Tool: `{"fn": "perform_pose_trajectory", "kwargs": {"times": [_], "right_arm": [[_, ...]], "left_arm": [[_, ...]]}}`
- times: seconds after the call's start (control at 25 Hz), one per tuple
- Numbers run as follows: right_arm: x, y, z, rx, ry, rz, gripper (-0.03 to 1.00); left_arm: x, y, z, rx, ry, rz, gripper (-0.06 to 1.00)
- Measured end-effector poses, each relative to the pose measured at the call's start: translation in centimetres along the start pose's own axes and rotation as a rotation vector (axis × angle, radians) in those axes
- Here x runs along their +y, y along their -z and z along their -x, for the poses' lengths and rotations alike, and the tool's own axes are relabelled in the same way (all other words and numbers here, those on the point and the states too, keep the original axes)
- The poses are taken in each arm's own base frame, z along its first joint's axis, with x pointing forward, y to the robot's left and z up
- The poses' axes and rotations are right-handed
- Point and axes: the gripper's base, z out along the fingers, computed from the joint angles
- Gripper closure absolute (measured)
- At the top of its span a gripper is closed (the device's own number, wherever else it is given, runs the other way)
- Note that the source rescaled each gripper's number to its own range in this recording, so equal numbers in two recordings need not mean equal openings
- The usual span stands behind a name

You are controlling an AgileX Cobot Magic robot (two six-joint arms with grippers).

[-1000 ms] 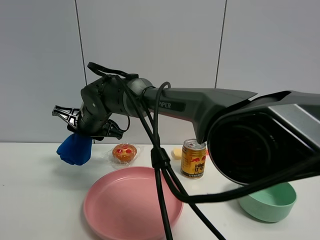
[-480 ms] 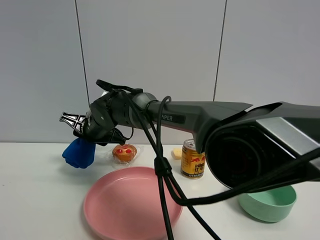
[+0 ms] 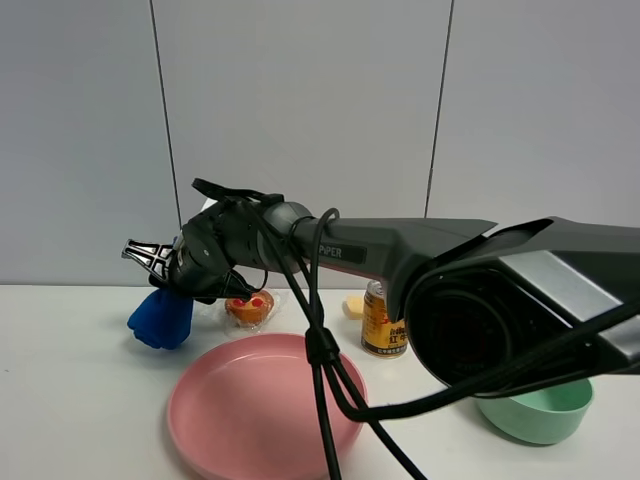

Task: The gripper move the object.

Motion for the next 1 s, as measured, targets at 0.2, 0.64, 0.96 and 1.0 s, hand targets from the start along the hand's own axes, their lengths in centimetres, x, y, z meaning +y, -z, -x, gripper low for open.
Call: {"fn": "perform_pose_trajectory", "kwargs": {"times": [0.2,0.64,0.96,1.0], "right_arm": [[-0.33,-0.05,0.29,-0.004,-0.004,-0.005,0.87],[-0.44,-0.05,0.21,0.005,-0.006,-0.017,0.64],[-0.51,0.00,0.16,0.015,-0.011,-0.028,0.60],[-0.40,0.18,0.31,0.018,-0.017,-0.030,0.60]], "left_arm": [[0.00,0.00,0.00,0.000,0.000,0.000,-0.06],[0.01,0.00,0.00,0.000,0.000,0.001,-0.06],[0.01,0.00,0.00,0.000,0.000,0.001,-0.06],[0.01,0.00,0.00,0.000,0.000,0.001,-0.06]]}}
